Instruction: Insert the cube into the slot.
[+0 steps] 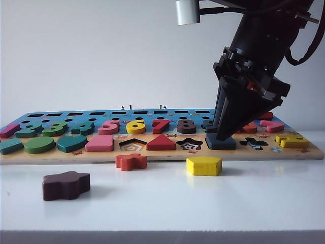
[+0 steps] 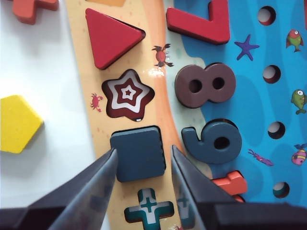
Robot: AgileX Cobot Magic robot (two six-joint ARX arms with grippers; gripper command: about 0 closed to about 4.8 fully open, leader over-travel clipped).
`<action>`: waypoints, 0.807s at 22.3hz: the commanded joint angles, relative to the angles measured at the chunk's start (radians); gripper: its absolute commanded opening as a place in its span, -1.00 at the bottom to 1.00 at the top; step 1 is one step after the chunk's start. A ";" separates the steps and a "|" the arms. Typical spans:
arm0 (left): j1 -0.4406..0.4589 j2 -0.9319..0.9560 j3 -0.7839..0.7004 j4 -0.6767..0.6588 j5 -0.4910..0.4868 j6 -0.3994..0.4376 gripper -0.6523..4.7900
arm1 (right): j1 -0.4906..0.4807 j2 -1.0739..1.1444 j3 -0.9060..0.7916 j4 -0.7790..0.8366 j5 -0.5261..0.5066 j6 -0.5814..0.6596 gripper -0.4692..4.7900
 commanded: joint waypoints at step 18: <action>0.002 -0.005 0.006 0.012 0.006 0.005 -0.70 | 0.000 -0.286 -0.004 0.028 -0.027 0.475 -0.02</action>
